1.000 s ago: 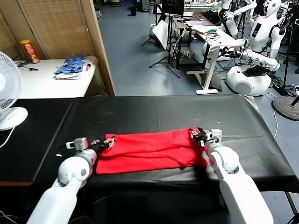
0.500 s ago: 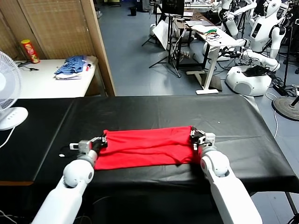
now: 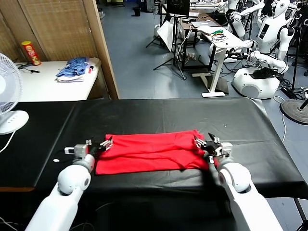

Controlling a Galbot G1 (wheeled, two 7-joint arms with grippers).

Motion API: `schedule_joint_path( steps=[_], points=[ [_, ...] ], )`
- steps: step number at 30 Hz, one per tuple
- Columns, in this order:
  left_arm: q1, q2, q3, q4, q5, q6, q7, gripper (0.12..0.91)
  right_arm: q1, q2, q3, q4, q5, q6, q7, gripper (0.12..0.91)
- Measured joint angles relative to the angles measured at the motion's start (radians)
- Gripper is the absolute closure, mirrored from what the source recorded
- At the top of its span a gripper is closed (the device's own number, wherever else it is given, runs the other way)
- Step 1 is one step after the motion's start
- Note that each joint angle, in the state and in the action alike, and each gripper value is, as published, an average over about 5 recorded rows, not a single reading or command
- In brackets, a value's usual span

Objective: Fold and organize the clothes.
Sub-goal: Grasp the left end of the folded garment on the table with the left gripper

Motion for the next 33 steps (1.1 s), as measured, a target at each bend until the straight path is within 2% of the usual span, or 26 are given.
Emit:
schedule_joint_path(
  steps=[3,6,10,14,18,27,29,33],
  points=[
    [0.038,-0.006,-0.027,-0.043,-0.059,0.017,-0.006,0.233,-0.029,-0.001,0.006,0.042,0.001,-0.001,0.0,0.227],
    [0.078,-0.017,-0.046,-0.08,-0.077,0.019,-0.006,0.232,-0.044,0.0,0.007,0.071,0.001,-0.002,0.001,0.227],
    [0.123,-0.035,-0.054,-0.101,-0.062,0.015,-0.004,0.232,-0.052,0.0,0.006,0.096,0.001,-0.003,0.001,0.227],
    [0.154,-0.056,-0.053,-0.102,-0.006,0.006,0.008,0.243,-0.056,0.0,0.007,0.11,0.0,-0.003,0.002,0.227],
    [0.179,-0.074,-0.05,-0.107,0.042,-0.003,0.018,0.364,-0.056,0.0,0.006,0.112,-0.004,-0.003,0.002,0.227],
    [0.182,-0.095,-0.041,-0.11,0.095,-0.002,0.022,0.824,-0.057,0.011,-0.001,0.126,-0.027,0.0,0.002,0.227],
    [0.18,-0.089,-0.043,-0.105,0.134,-0.012,0.032,0.869,-0.06,0.011,0.001,0.133,-0.029,0.0,0.003,0.227],
    [0.183,-0.057,-0.056,-0.092,0.224,-0.043,0.055,0.866,-0.07,0.009,0.009,0.148,-0.03,-0.003,0.005,0.227]
  ],
)
